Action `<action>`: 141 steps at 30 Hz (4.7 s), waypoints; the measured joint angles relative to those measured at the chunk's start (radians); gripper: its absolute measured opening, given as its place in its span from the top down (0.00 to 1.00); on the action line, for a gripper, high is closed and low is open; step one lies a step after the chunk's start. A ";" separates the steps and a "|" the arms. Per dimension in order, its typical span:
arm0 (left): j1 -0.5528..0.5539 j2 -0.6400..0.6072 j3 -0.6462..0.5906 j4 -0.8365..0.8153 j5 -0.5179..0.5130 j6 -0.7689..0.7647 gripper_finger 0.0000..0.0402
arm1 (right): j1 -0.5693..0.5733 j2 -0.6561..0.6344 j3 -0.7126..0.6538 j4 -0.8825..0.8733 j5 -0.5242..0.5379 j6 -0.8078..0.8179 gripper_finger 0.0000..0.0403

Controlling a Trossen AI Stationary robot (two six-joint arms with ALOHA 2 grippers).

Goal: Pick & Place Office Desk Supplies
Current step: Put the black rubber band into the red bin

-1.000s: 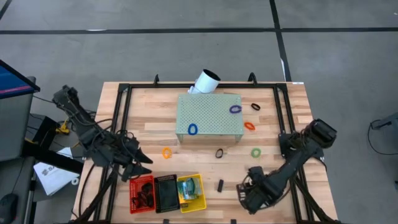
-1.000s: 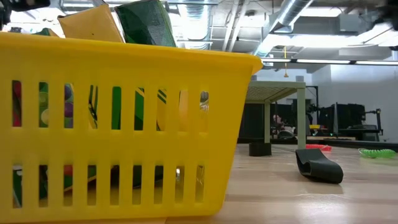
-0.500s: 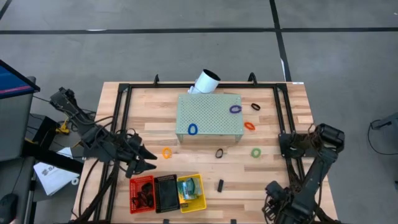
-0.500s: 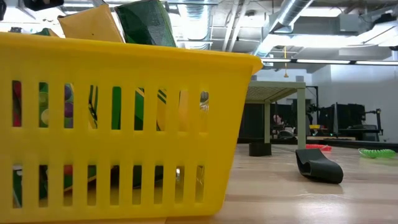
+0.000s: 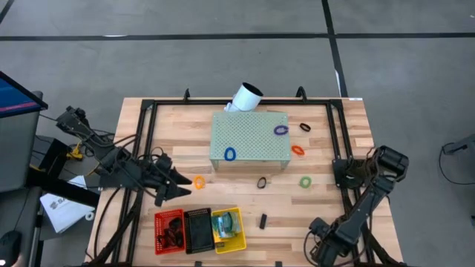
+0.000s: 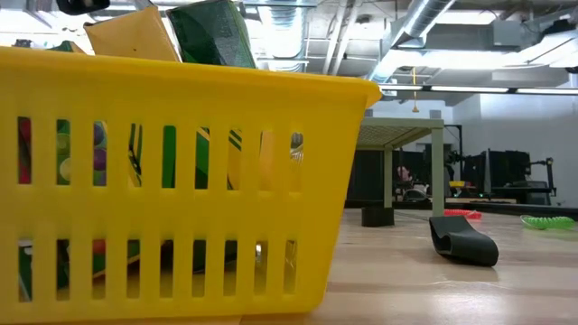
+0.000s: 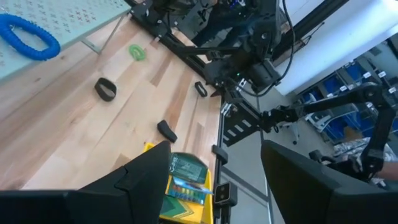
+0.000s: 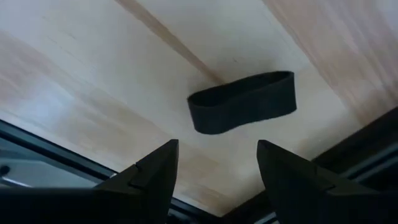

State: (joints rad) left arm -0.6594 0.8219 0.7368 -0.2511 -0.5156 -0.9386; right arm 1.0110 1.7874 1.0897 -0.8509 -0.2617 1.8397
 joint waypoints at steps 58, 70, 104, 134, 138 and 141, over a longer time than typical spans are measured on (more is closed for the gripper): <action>0.121 0.244 0.000 0.286 0.202 -0.135 0.35 | -0.386 0.000 0.557 -0.058 0.646 -0.701 1.00; 0.255 0.425 0.000 0.694 0.281 -0.200 0.37 | -0.509 -0.001 0.705 0.102 0.684 -0.962 1.00; 0.279 0.464 0.000 0.808 0.443 -0.192 0.70 | -0.575 0.000 0.706 0.186 0.695 -1.046 1.00; -0.016 0.222 0.000 -0.025 0.577 -0.325 0.99 | -0.520 -0.099 0.706 0.097 0.885 -0.983 0.76; -0.130 0.205 0.000 -0.217 0.575 -0.457 0.99 | -0.505 -0.101 0.706 0.071 0.911 -0.950 0.75; -0.195 0.228 0.000 -0.344 0.572 -0.545 0.99 | -0.494 -0.100 0.706 0.069 0.923 -0.931 0.75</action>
State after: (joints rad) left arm -0.8541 1.0498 0.7372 -0.5951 0.0567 -1.4836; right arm 0.5166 1.6872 1.7954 -0.7820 0.6616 0.9088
